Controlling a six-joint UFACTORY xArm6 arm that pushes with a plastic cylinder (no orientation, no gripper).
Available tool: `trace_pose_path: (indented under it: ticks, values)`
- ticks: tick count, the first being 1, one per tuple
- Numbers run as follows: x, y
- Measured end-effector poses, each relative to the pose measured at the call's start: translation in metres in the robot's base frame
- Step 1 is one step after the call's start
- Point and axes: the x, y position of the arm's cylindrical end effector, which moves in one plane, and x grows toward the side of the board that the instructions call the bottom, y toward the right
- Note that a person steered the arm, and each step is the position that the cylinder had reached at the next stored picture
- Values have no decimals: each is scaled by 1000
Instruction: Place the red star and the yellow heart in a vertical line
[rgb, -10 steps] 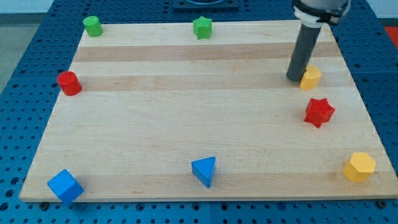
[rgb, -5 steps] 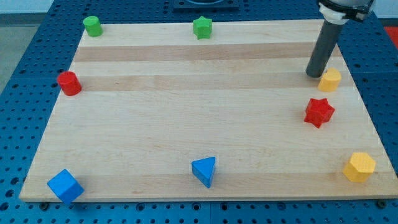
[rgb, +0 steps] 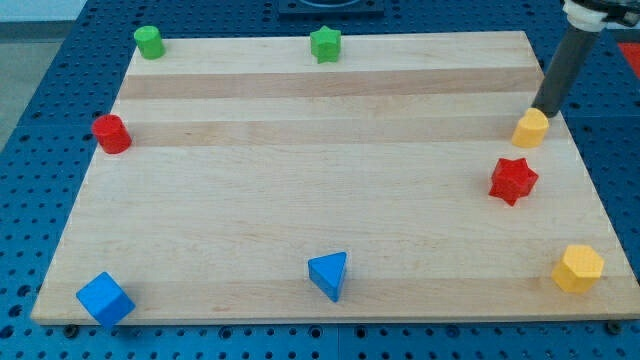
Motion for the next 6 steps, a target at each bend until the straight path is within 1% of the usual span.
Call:
trace_pose_path:
  ticks: [1, 4, 6]
  values:
    - [11, -16]
    - [27, -147]
    - [29, -155]
